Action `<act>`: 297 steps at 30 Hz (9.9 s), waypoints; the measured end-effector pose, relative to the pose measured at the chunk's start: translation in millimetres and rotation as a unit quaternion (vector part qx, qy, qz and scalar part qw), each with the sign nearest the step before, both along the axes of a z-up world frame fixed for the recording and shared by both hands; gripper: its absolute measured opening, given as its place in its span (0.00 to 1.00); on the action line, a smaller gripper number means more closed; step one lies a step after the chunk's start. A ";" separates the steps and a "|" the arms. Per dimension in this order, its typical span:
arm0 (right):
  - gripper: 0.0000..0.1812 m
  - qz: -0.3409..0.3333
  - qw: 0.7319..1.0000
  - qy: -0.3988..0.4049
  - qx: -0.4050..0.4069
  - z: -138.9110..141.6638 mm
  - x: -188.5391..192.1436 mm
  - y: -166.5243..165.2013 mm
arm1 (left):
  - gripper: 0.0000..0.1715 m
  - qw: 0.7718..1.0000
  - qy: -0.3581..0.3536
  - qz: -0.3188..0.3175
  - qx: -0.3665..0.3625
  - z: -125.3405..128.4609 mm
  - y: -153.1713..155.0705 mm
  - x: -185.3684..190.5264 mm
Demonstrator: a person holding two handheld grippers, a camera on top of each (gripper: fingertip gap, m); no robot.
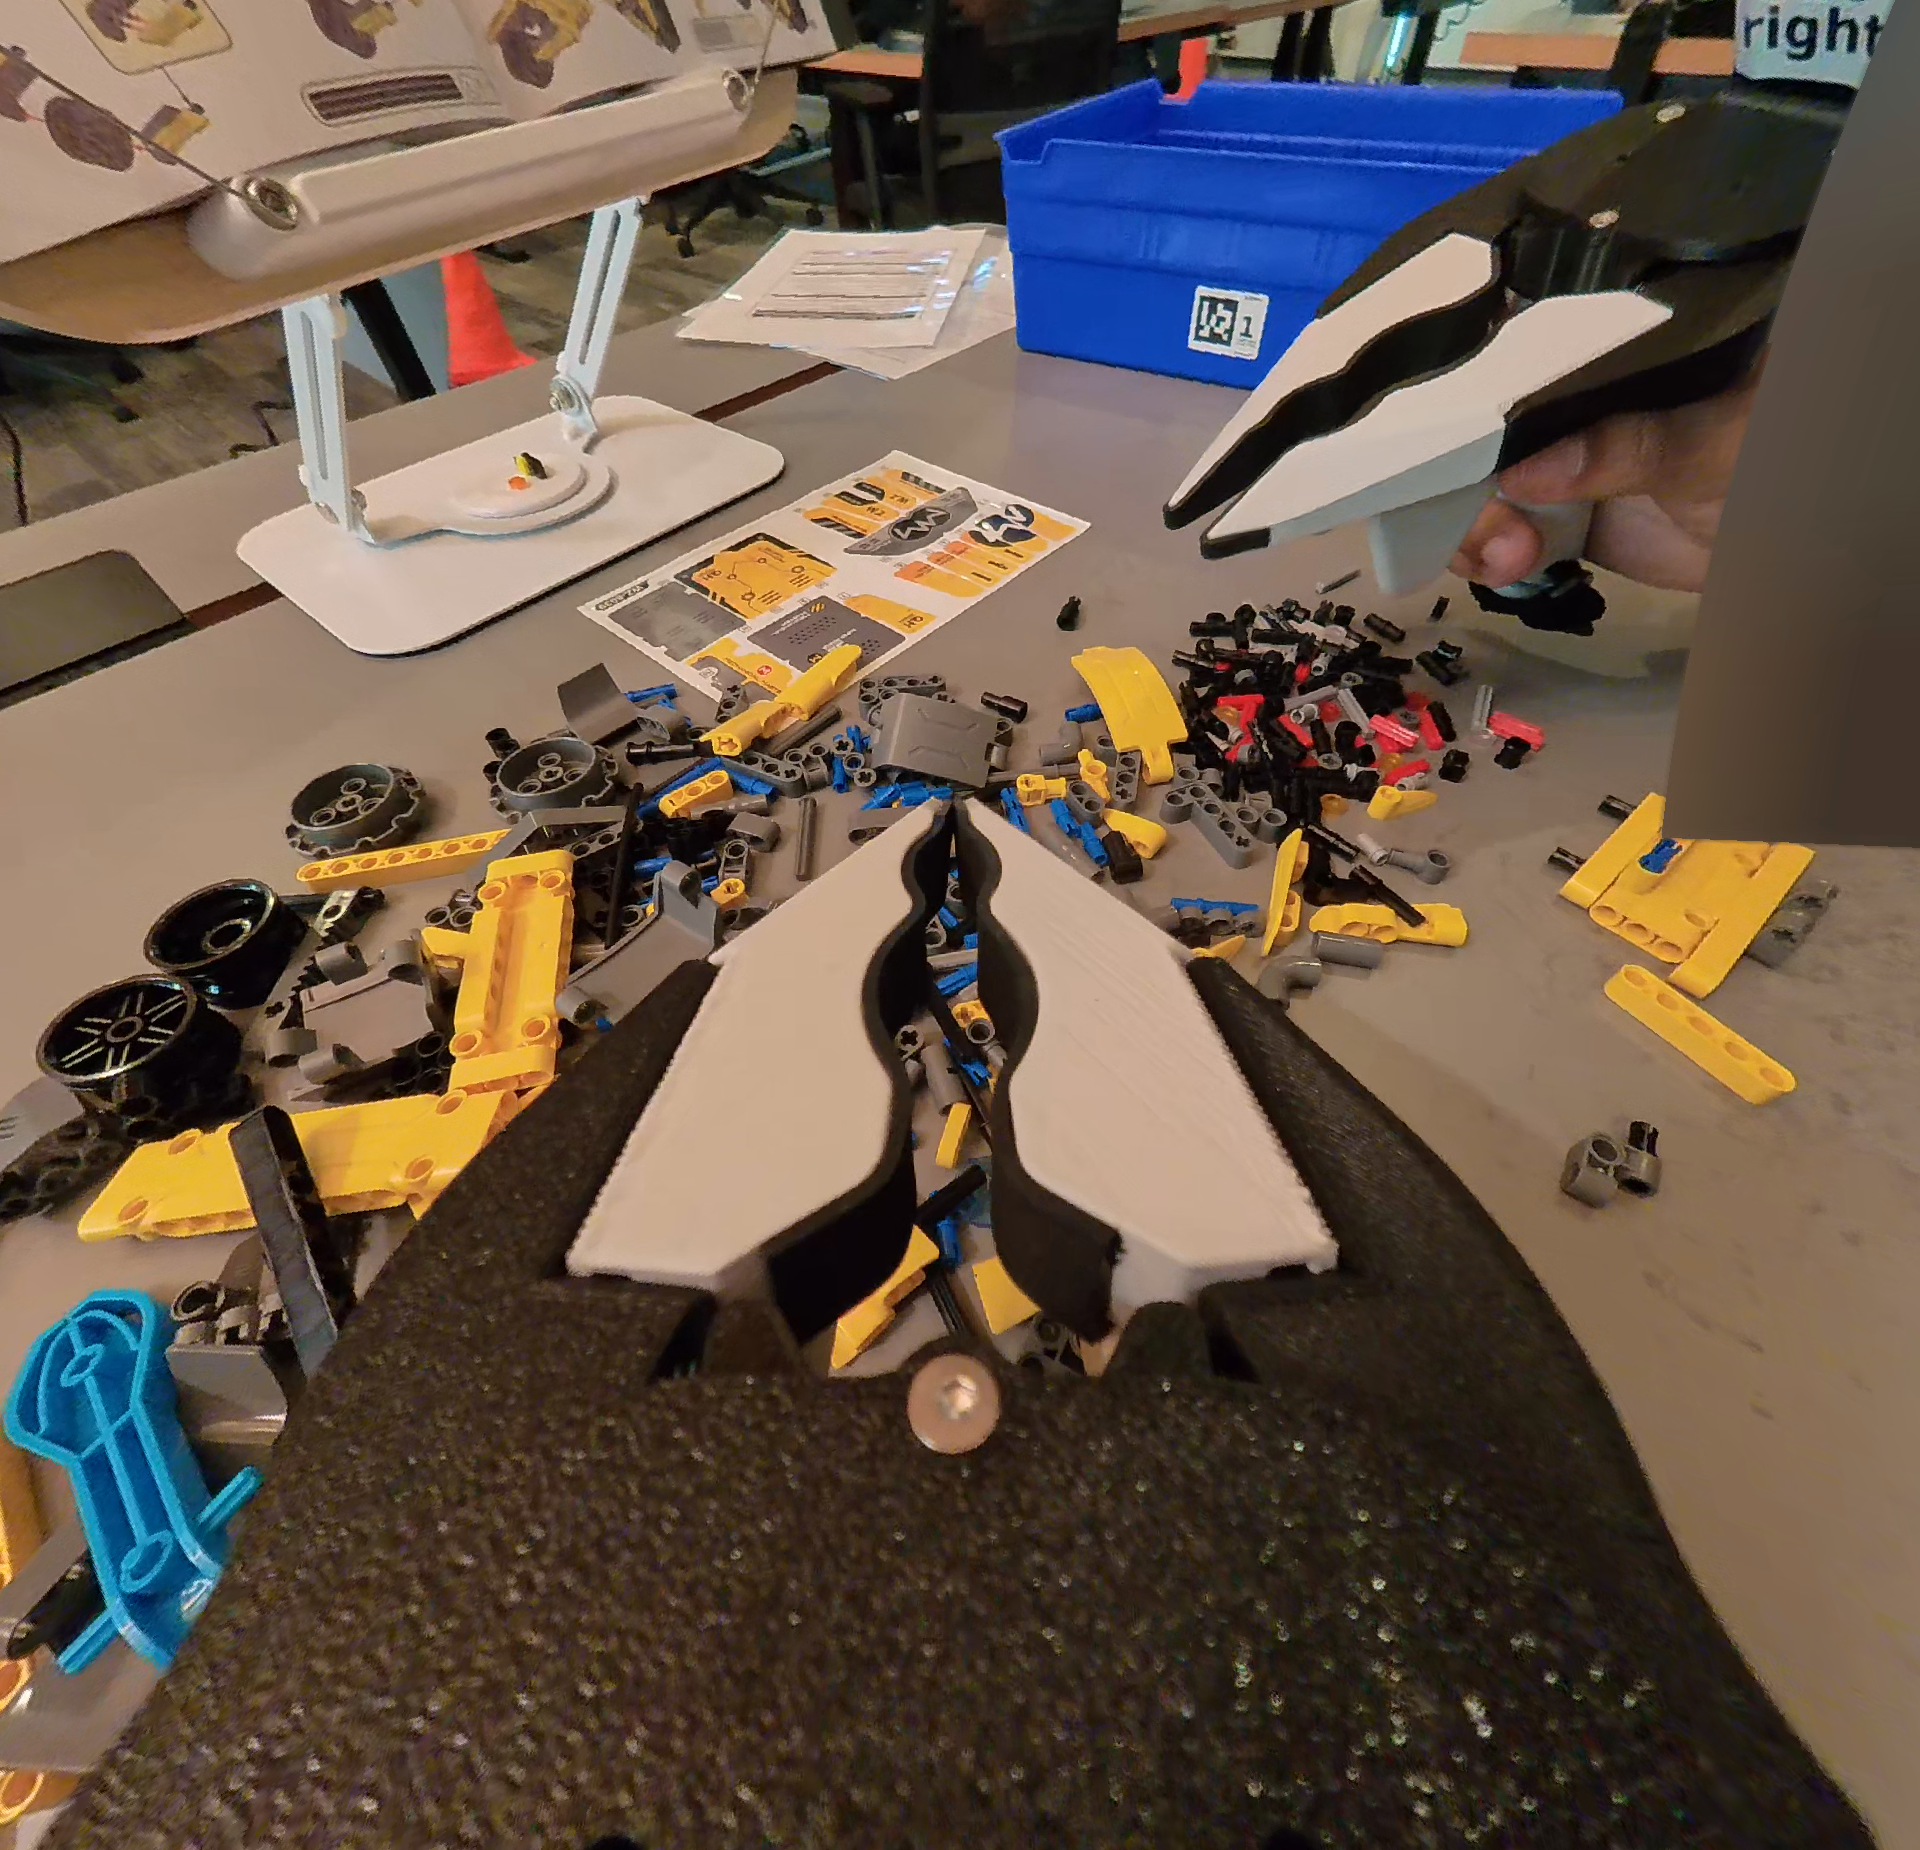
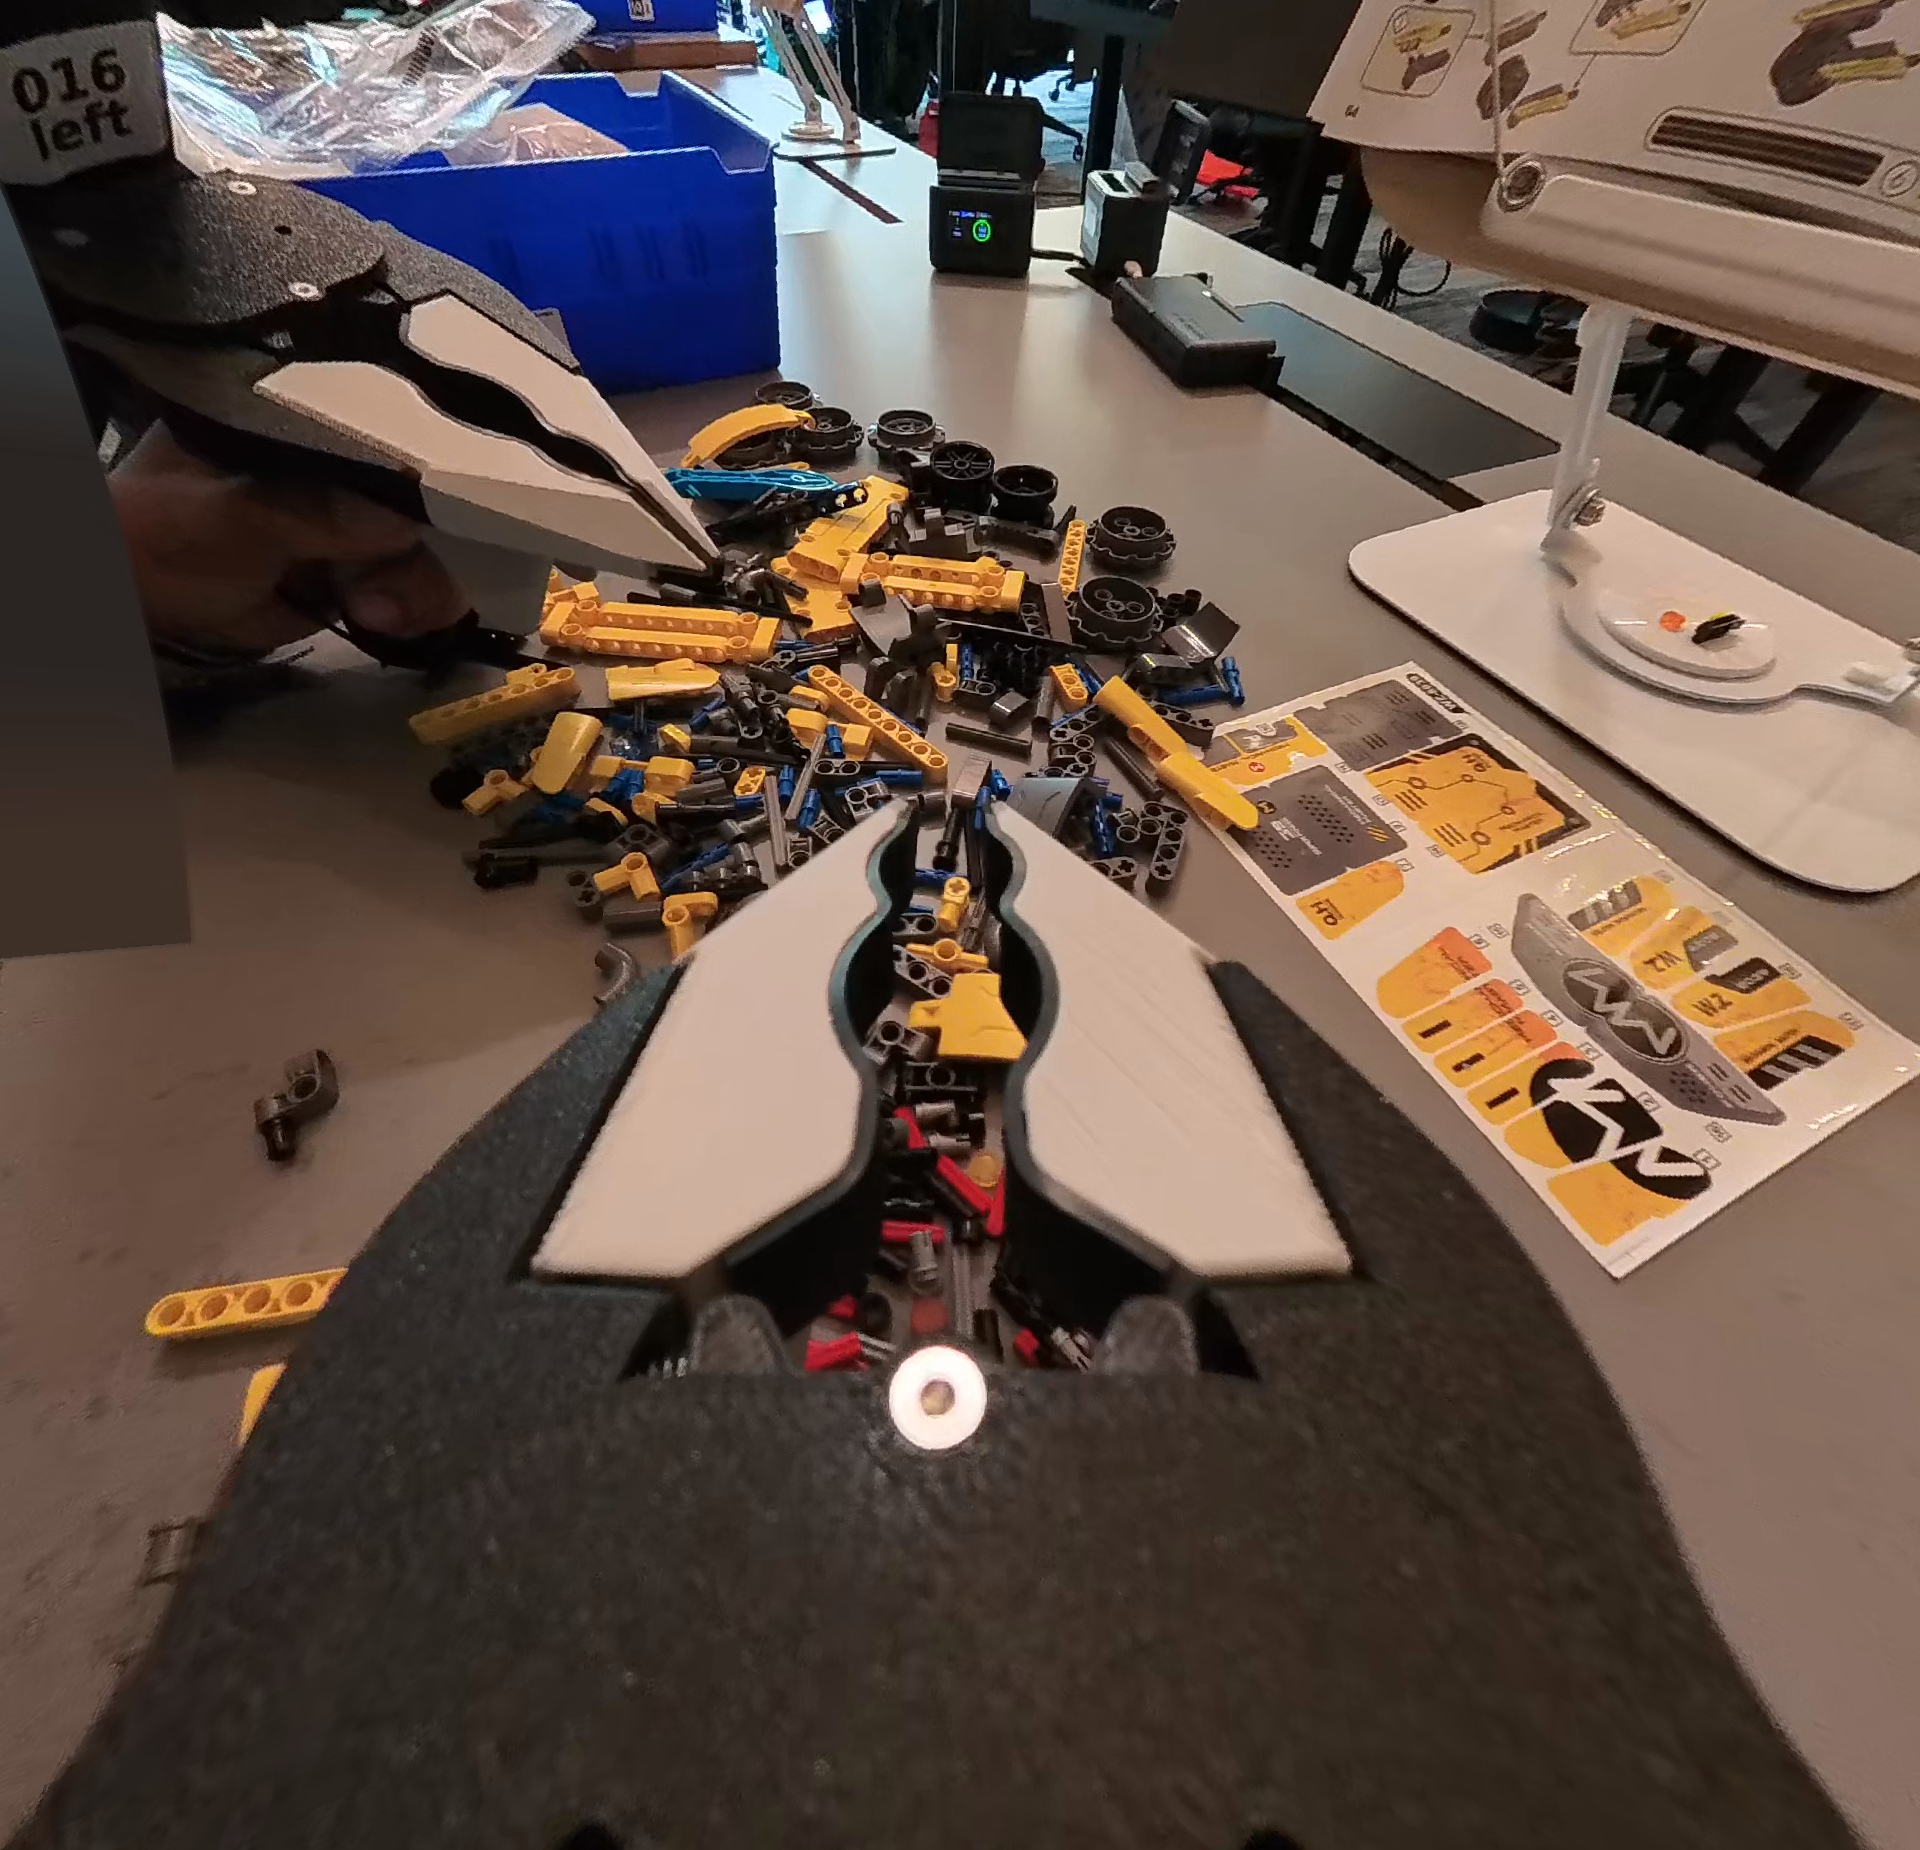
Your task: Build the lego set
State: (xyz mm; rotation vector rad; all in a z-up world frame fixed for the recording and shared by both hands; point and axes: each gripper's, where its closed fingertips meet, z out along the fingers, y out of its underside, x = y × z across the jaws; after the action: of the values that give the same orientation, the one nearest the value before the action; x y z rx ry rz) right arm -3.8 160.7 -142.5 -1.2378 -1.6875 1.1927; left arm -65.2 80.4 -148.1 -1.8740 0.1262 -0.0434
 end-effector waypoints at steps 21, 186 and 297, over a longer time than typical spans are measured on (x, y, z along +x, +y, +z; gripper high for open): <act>0.10 0.029 0.998 -0.009 -0.063 6.0 -23.9 -40.3 | 0.00 0.999 -0.016 0.010 0.038 15.3 -3.9 -5.9; 0.09 0.379 0.896 -0.155 0.171 -71.4 47.5 -173.7 | 0.06 0.888 -0.392 -0.208 0.116 58.6 -25.1 19.5; 0.04 0.081 0.966 -0.237 0.070 -76.3 61.6 4.5 | 0.06 0.944 -0.274 -0.146 0.110 48.7 -18.7 15.4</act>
State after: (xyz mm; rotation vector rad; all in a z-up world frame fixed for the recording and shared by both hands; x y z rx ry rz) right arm 57.8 165.2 -218.9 -1.3921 -2.2180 0.8897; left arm -49.8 61.7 -99.5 -1.5459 0.0206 -0.7200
